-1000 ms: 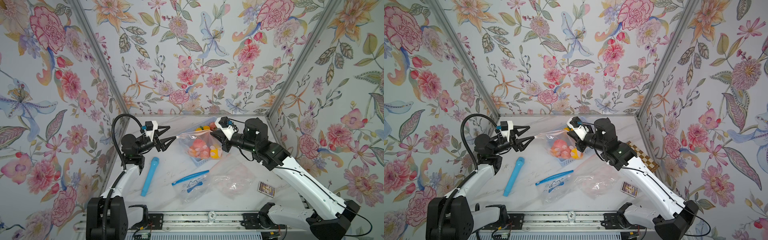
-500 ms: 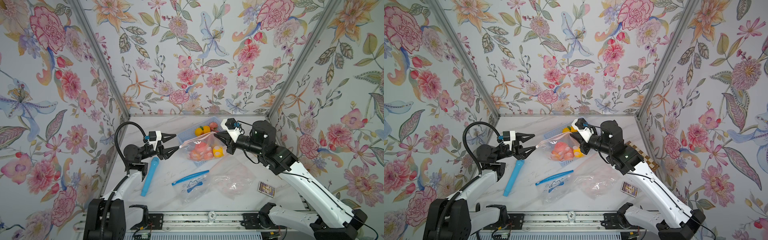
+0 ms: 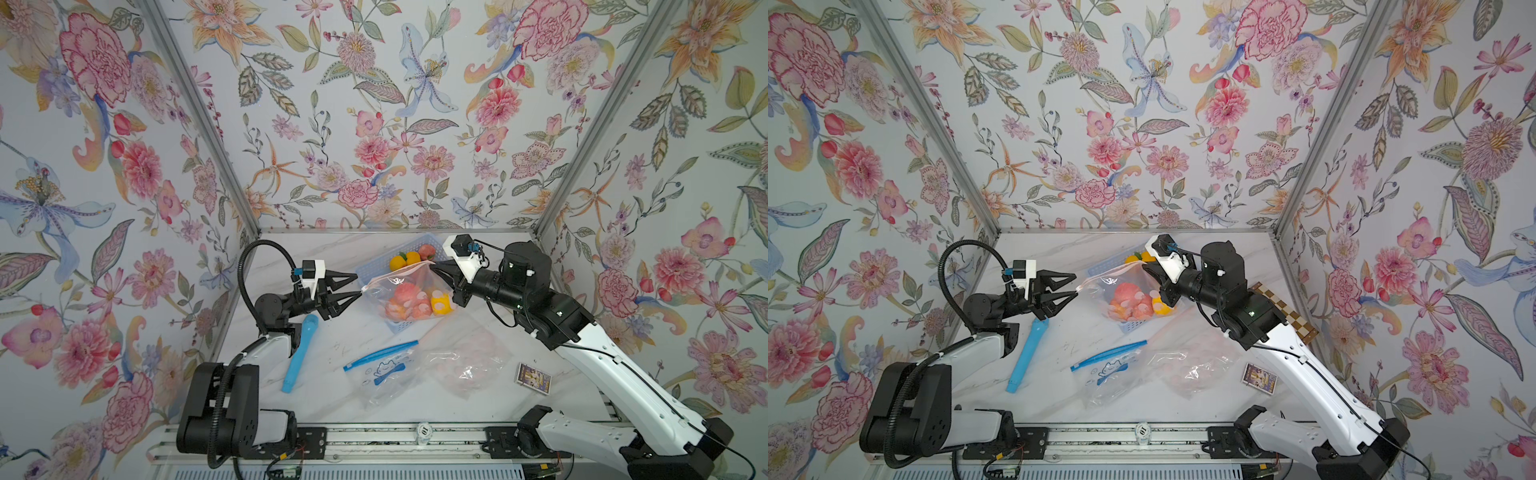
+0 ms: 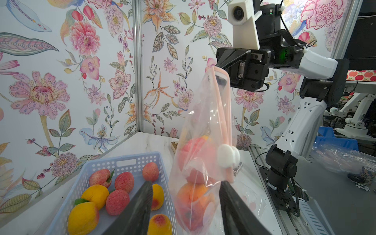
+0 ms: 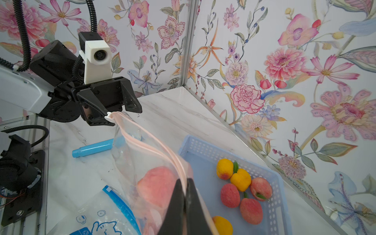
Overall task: Place the peach in a zip-top bag and seal the zipper
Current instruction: Zip the zipper on the zipper food storage bag.
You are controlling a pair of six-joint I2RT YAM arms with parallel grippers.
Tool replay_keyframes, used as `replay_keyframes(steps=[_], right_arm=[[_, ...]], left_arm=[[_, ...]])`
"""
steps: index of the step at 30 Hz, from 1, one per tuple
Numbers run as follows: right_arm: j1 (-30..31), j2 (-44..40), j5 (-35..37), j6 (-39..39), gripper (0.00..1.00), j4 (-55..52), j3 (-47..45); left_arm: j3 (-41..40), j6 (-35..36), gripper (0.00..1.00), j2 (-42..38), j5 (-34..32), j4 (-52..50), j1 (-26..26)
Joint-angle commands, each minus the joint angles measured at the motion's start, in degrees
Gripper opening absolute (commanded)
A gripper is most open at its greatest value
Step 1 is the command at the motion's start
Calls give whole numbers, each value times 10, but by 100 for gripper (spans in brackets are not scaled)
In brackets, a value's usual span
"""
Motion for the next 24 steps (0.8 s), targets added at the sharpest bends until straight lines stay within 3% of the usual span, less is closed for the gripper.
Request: replay_keyframes(steps=[1, 5, 7, 14, 24], right_arm=[[-8, -2, 33, 15, 0, 30, -2], [-12, -5, 24, 20, 0, 44, -5], [-13, -4, 13, 22, 0, 51, -6], [-15, 4, -3, 29, 0, 66, -7], [-15, 3, -7, 42, 0, 81, -16]], left_arm=[[15, 94, 56, -38, -10, -119, -4], [64, 343, 60, -117, -88, -491, -20], [80, 409, 61, -137, -118, -564, -29], [60, 269, 59, -111, -137, -356, -35], [58, 254, 56, -99, -136, -295, -74]])
